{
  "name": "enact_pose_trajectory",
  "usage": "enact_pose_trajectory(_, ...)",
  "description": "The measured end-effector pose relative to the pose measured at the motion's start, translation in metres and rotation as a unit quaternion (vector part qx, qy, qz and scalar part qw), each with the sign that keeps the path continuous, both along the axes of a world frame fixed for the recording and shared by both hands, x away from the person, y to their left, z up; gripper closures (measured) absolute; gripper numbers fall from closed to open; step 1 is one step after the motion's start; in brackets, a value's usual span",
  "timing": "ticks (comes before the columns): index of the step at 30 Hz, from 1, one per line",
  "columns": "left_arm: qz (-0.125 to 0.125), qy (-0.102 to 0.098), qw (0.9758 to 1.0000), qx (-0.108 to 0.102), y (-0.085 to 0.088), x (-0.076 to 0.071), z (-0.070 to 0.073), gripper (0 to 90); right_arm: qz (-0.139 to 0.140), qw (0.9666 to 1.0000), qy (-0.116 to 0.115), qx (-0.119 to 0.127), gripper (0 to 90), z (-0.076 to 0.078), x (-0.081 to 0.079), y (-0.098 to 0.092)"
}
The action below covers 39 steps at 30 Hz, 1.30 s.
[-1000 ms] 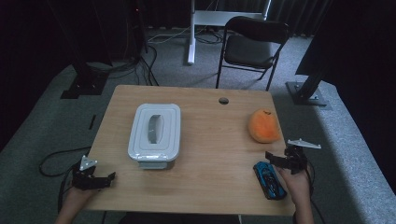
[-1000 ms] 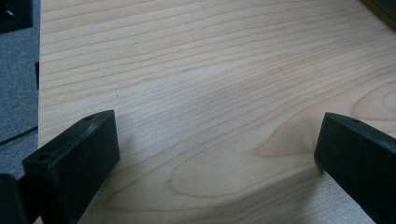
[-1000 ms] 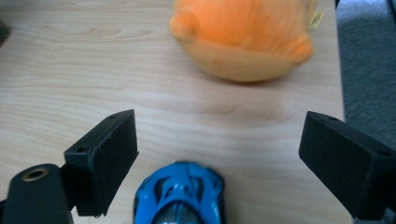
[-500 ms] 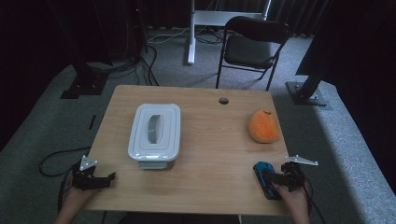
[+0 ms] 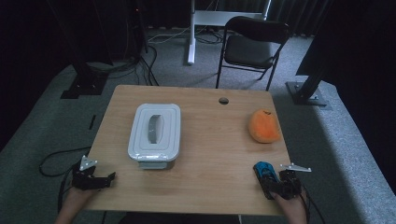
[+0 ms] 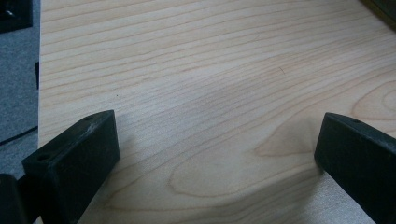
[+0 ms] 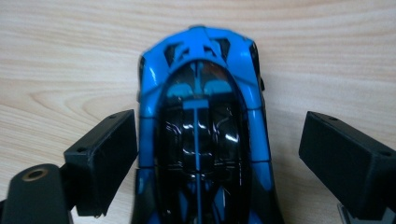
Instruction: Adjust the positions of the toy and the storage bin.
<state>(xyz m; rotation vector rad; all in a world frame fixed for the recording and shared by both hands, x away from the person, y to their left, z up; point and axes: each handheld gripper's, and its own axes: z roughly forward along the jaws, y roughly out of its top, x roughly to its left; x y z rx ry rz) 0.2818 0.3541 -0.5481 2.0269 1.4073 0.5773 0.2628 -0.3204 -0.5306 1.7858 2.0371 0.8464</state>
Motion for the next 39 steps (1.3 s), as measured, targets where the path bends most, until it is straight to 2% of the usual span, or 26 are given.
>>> enact_pose_trajectory(8,0.000,0.000,1.0000,0.000,0.000,0.000,0.000,0.3,0.005,0.9997,0.008,-0.024,11.3,-0.005,0.000,0.006)
enact_pose_trajectory(15,0.000,0.000,1.0000,0.000,0.000,0.000,0.000,0.3,0.014,0.9992,0.003,-0.037,18.9,-0.004,-0.001,0.010)
enact_pose_trajectory(16,0.000,0.000,1.0000,0.000,0.000,0.000,0.000,0.3,0.021,0.9991,-0.001,-0.038,24.6,-0.004,-0.001,0.012)
enact_pose_trajectory(19,0.000,0.000,1.0000,0.000,0.000,0.000,0.000,0.3,0.024,0.9986,-0.007,-0.046,25.2,-0.003,0.000,0.014)
enact_pose_trajectory(22,0.000,0.000,1.0000,0.000,0.000,0.000,0.000,0.3,0.024,0.9987,-0.009,-0.044,25.4,-0.002,0.002,0.014)
enact_pose_trajectory(25,0.000,0.000,1.0000,0.000,0.000,0.000,0.000,0.3,0.026,0.9982,-0.011,-0.053,26.6,0.004,0.008,0.015)
enact_pose_trajectory(27,0.000,0.000,1.0000,0.000,0.000,0.000,0.000,0.3,0.022,0.9986,-0.008,-0.047,26.7,0.004,0.012,0.013)
enact_pose_trajectory(31,0.000,0.000,1.0000,0.000,0.000,0.000,0.000,0.3,0.017,0.9985,-0.006,-0.052,26.7,0.003,0.021,0.010)
enact_pose_trajectory(39,-0.001,0.001,1.0000,0.001,0.000,0.000,0.000,0.3,-0.006,0.9979,-0.024,-0.060,26.7,0.016,0.038,0.003)
